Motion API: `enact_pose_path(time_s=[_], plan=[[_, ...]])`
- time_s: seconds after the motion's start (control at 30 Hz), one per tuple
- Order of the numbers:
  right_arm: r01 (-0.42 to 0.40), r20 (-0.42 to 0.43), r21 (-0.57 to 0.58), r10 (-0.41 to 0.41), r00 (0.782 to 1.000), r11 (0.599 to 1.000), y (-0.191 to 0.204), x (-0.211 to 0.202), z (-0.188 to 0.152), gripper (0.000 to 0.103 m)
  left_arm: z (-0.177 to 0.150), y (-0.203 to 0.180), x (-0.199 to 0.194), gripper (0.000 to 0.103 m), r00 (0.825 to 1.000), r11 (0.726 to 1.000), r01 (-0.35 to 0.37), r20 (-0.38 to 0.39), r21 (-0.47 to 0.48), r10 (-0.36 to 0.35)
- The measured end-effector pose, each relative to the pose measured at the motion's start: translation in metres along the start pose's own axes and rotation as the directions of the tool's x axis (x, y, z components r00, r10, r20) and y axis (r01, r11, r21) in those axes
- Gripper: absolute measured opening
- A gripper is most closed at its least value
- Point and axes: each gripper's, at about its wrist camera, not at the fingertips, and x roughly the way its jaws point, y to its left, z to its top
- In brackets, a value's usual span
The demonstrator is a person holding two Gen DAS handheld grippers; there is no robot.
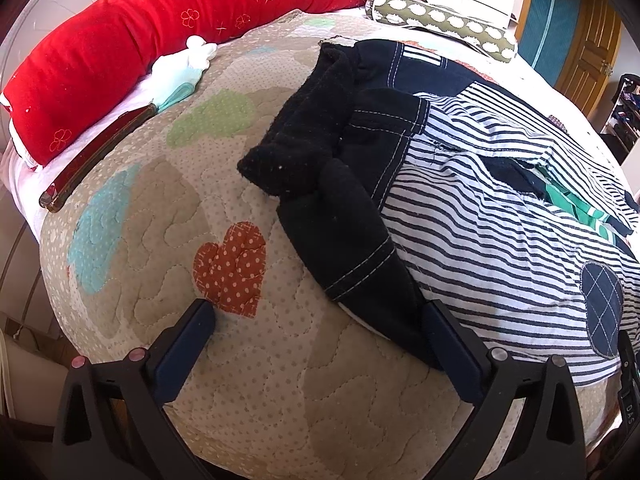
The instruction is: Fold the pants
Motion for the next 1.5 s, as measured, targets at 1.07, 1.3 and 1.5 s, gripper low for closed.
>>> enact_pose_path(time_s=[1.07,1.3,1.5], plan=[[-0.003,-0.033,-0.040,0.002,0.999,0.999,0.005,0.004,0.005,0.093,-0.003,0.015,-0.041,0.097,0.977,0.980,0.200,0.069,-0.003,-0.199],[-0.139,-0.106,-0.014,0.136,0.985,0.990,-0.021,-0.020,0.042,0.087,0.020,0.005,-0.090,0.097,0.943,0.959,0.263,0.184,0.101,-0.278],[-0.136,-0.047,-0.058,0.134,0.990,0.989,-0.048,-0.035,0.083,0.087,0.058,-0.020,-0.091,0.097,0.932,0.945,0.267,0.200,0.191,-0.304]])
